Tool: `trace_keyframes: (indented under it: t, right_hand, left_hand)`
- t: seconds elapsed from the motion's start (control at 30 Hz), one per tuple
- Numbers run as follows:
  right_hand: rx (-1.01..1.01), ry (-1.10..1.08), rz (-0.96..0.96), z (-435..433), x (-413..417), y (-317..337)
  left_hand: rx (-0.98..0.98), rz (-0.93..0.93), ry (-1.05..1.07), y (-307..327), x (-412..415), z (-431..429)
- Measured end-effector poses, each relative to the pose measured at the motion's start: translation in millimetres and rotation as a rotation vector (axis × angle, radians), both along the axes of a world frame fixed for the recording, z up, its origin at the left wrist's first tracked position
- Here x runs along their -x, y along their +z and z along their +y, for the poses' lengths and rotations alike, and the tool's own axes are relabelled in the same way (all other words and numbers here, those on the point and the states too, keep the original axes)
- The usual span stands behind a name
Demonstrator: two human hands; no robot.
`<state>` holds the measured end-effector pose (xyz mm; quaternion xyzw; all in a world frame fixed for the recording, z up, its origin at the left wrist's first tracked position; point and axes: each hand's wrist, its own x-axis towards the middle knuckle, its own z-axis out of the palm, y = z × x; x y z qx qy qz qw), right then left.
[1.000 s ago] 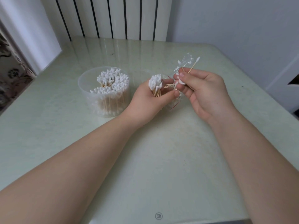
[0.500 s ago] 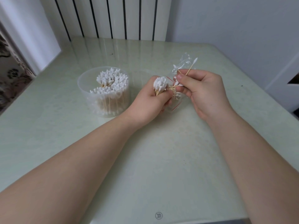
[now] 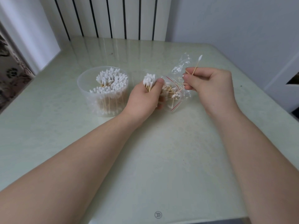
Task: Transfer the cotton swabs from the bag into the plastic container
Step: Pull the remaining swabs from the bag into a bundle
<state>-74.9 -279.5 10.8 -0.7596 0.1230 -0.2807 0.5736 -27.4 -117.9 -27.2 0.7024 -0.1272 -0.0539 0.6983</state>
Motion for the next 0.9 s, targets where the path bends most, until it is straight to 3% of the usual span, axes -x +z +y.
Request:
trace_keyframes:
  t: [0.17,0.33,0.5,0.67,0.9]
  right_hand:
    - [0.184,0.143,0.083,13,-1,-8]
    - [0.057,0.21,0.031,20,0,-8]
    - [-0.06,0.234,-0.011,23,-4,-9]
    - [-0.304,0.18,-0.073,17,-8,-9]
    - [-0.067,0.178,0.013,16,-3,-9]
  left_hand:
    - [0.061,-0.035,-0.183,-1,4,1]
    - [-0.021,-0.18,-0.369,2,5,4]
    - [-0.065,-0.181,-0.33,2,2,1]
    - [-0.138,-0.175,-0.218,1,2,3]
    - [0.096,0.069,-0.127,7,6,2]
